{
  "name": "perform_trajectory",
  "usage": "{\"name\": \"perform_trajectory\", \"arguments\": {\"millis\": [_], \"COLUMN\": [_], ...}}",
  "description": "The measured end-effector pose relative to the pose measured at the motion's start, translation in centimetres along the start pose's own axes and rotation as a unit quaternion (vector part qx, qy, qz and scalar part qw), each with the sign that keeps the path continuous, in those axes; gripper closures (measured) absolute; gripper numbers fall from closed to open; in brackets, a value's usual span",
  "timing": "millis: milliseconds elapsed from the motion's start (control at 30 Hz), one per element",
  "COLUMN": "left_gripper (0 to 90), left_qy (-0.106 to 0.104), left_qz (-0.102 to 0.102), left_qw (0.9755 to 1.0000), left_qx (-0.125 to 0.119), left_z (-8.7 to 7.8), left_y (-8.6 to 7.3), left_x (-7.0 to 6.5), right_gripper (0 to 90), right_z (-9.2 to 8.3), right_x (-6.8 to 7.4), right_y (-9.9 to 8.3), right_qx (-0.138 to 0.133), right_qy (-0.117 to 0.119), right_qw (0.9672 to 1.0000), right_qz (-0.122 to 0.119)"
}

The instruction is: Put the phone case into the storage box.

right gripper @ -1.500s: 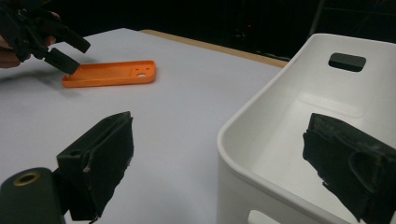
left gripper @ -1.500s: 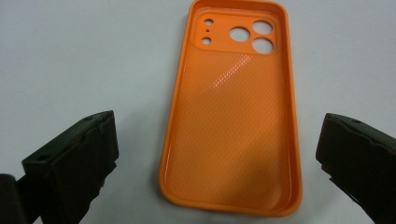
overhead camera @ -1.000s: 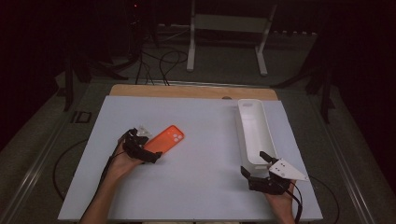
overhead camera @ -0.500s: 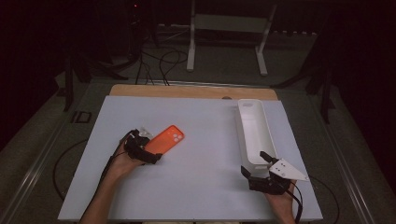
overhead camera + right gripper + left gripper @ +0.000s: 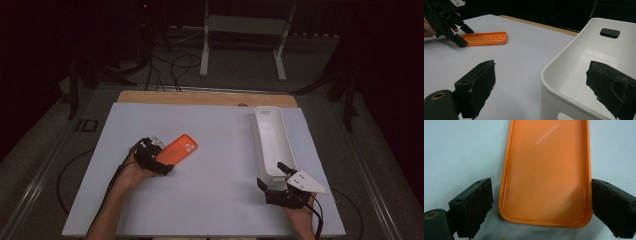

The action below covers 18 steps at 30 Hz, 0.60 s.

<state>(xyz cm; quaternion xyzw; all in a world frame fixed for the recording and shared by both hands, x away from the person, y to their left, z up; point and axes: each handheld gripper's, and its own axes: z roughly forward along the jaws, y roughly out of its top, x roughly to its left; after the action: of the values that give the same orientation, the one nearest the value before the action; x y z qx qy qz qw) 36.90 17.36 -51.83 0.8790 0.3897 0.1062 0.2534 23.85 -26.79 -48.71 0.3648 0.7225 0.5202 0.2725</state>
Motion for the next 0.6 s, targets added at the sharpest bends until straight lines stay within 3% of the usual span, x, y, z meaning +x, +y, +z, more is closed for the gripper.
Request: {"name": "perform_trajectory", "arguments": {"millis": [367,600], "left_gripper": [9.0,15.7], "left_qy": [-0.003,-0.010], "left_qz": [0.003,0.012], "left_qw": [1.0000,0.9999], "left_qx": [0.003,0.002], "left_z": [-0.03,-0.24], "left_y": [0.06,0.08], "left_x": [0.00,-0.12], "right_gripper": [8.8,8.8], "right_z": [0.10,0.12], "right_x": [0.09,0.00], "right_y": [0.03,0.00], "right_qx": [0.000,0.000], "right_qy": [0.001,0.000], "right_qw": [1.0000,1.0000], "right_qz": [-0.001,0.000]}}
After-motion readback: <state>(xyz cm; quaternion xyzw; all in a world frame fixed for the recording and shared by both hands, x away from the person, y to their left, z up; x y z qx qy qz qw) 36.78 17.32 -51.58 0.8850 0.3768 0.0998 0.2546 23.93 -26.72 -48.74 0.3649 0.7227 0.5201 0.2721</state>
